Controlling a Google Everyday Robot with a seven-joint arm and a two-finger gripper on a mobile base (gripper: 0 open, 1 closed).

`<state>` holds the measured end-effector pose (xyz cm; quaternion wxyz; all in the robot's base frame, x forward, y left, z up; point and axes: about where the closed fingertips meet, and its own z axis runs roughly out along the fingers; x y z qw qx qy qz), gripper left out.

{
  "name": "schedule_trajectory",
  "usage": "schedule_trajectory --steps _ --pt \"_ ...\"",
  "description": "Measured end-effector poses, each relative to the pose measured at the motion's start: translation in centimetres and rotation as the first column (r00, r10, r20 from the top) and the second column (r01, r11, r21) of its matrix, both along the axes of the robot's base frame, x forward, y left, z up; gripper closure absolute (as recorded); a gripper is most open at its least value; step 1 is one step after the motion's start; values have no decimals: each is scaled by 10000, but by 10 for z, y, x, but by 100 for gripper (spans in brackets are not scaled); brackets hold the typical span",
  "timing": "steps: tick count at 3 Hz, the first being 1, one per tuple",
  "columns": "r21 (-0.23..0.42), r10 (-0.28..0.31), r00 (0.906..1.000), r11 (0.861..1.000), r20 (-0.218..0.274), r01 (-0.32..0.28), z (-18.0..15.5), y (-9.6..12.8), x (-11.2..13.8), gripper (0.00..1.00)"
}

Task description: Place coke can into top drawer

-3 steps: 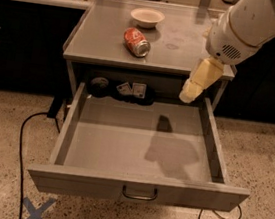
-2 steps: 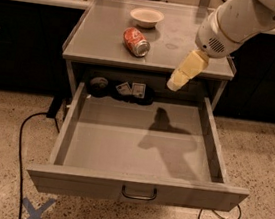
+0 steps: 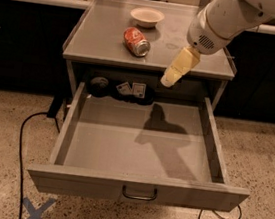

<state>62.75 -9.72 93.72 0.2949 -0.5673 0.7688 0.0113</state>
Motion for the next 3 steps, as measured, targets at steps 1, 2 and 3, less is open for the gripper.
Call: schedule_trajectory --steps 1,2,3 --pt "-265 -349 9982 9990 497 362 3 19 26 0" --pt "-29 -1019 9887 9947 1103 1028 3 34 52 0" --pt "722 -1636 9741 9854 1560 1540 0 42 80 0"
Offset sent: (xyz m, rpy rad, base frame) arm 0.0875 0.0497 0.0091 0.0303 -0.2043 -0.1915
